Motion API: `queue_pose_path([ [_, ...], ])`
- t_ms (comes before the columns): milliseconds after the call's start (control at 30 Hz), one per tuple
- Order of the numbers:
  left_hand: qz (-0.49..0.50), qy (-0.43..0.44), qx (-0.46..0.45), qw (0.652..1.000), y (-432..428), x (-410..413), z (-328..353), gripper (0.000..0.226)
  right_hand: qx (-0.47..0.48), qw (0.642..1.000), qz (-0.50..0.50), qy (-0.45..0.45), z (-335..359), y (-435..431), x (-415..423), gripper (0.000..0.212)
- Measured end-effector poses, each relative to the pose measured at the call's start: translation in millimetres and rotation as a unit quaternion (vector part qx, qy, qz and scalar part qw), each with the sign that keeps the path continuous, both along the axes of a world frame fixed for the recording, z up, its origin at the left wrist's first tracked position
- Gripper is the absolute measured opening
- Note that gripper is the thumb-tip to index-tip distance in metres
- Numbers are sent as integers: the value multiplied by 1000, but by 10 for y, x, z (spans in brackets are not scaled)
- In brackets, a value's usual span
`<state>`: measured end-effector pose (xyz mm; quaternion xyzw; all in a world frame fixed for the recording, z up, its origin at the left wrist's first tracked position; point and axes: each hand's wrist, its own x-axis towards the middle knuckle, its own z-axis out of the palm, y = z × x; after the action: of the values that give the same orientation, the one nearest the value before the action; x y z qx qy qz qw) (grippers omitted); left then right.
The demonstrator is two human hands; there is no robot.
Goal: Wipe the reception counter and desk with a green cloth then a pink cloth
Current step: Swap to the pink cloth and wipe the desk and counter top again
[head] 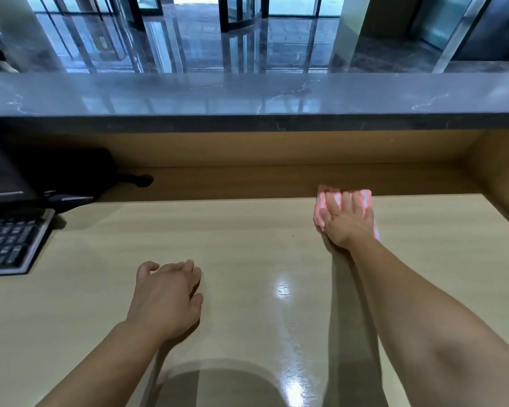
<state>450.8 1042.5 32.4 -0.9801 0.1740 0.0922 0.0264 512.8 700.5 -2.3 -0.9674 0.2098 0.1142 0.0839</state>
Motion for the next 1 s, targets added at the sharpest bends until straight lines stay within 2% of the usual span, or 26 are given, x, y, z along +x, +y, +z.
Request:
queue_pose_path([
  [100, -1, 32, -14, 999, 60, -28, 14, 35, 4, 999, -48, 1, -7, 265, 40, 55],
  [167, 8, 44, -42, 998, 93, -77, -21, 49, 9, 999, -36, -9, -17, 582, 65, 55],
  [267, 15, 40, -78, 996, 118, -154, -84, 55, 10, 999, 40, -27, -34, 1208, 101, 57],
  [433, 5, -55, -143, 988, 260, -353, -165, 20, 1, 980, 199, -10, -36, 2196, 85, 69],
  [500, 17, -85, -152, 985, 368, -440, -204, 20, 20, 965, 260, 2, -23, 2560, 15, 72],
  [600, 26, -110, -156, 981, 482, -517, -209, 26, 64, 942, 330, 23, -21, 2944, -113, 61],
  [767, 10, -107, -108, 988, 451, -593, -202, 26, 53, 928, 368, 0, -54, 2754, -223, 58],
  [867, 7, -109, -82, 991, 357, -611, -198, 20, 29, 942, 334, -22, -40, 2305, -308, 58],
  [1000, 10, -80, -55, 995, 198, -674, -134, 26, 6, 967, 255, -22, 29, 1480, -442, 61],
])
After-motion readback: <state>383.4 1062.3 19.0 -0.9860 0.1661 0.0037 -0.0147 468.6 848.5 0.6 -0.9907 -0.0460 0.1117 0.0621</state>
